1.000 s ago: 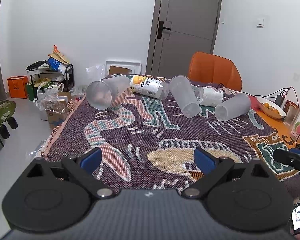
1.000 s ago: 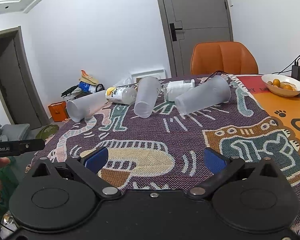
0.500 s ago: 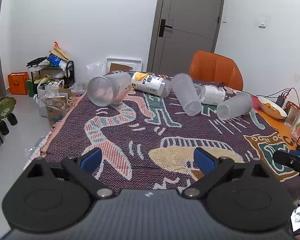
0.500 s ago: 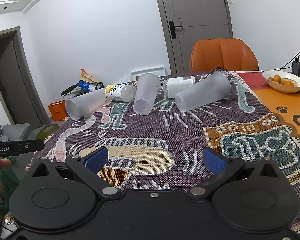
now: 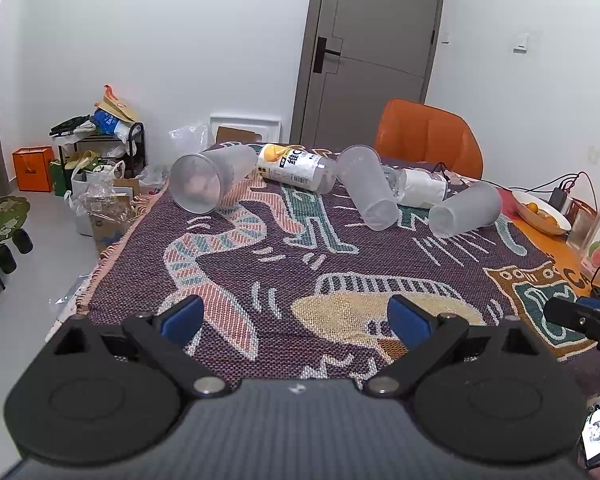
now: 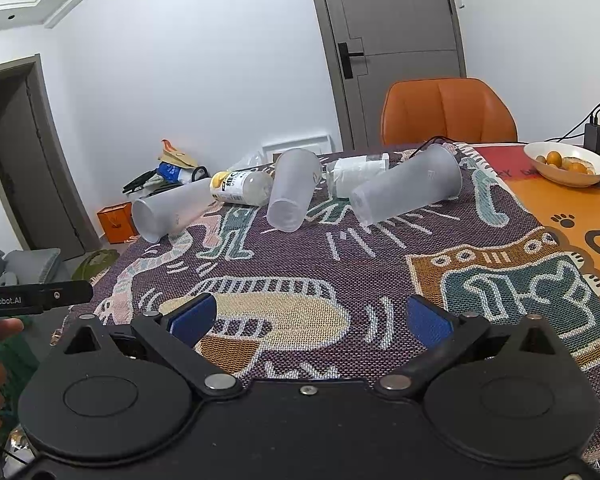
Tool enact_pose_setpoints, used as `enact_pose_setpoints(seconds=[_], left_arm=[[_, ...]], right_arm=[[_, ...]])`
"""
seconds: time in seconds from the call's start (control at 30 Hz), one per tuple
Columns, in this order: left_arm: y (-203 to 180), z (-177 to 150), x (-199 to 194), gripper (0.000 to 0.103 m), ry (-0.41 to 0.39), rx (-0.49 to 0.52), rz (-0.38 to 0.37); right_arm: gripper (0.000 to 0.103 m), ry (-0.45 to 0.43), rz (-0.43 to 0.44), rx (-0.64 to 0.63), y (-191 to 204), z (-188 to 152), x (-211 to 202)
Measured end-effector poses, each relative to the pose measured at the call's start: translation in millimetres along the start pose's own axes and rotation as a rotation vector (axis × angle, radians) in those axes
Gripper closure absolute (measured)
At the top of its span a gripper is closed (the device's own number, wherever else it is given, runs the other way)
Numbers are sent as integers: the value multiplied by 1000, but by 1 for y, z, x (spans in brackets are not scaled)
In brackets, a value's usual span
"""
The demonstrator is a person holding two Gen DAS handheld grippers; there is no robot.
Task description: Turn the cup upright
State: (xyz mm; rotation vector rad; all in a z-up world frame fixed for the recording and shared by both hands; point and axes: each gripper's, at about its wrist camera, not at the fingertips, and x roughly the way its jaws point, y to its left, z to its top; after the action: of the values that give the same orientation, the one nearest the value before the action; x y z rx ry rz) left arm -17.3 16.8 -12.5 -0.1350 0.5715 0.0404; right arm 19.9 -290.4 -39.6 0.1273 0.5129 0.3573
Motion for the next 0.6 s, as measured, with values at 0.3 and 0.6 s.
enact_pose_setpoints(seconds=[0.3,0.6], left_arm=[[-5,7,9,6,-1,8,1],[-6,20,32,6,-6,-8,-5]], right_arm=[[0,6,65,44,-6,4,1],[0,17,60,60,-18,18,25]])
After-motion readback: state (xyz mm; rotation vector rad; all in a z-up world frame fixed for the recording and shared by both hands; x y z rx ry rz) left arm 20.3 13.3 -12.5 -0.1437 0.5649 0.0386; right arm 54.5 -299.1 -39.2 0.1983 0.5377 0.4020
